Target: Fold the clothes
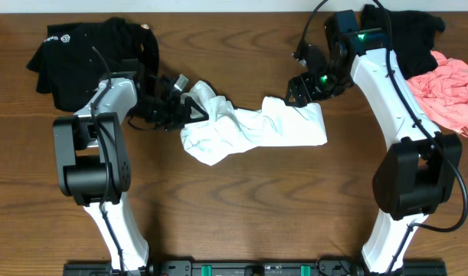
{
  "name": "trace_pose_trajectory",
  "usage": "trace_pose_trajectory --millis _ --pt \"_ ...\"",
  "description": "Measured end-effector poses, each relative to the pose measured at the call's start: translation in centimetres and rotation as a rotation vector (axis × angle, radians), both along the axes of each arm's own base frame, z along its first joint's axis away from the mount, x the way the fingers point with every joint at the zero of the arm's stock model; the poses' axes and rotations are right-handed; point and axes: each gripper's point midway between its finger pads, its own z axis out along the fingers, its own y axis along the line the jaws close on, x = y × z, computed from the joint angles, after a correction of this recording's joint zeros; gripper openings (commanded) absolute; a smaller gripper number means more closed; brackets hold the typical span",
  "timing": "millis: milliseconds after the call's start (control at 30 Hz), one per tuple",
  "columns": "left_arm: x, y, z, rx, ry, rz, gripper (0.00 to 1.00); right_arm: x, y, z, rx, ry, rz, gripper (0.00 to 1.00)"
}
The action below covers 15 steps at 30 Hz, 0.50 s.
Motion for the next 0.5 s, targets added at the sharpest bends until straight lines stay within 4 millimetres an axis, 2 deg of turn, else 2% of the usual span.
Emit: trace_pose_trajectory --millis 433,500 --pt "0.4 -0.8 1.2 -0.082 -0.087 -0.039 0.80 0.0 0.0 0.0 0.000 0.000 0.000 0.79" --pt "0.5 -1.3 1.3 -0.085 -0.107 -0.053 0.76 0.0 0.0 0.0 0.000 0.000 0.000 0.79"
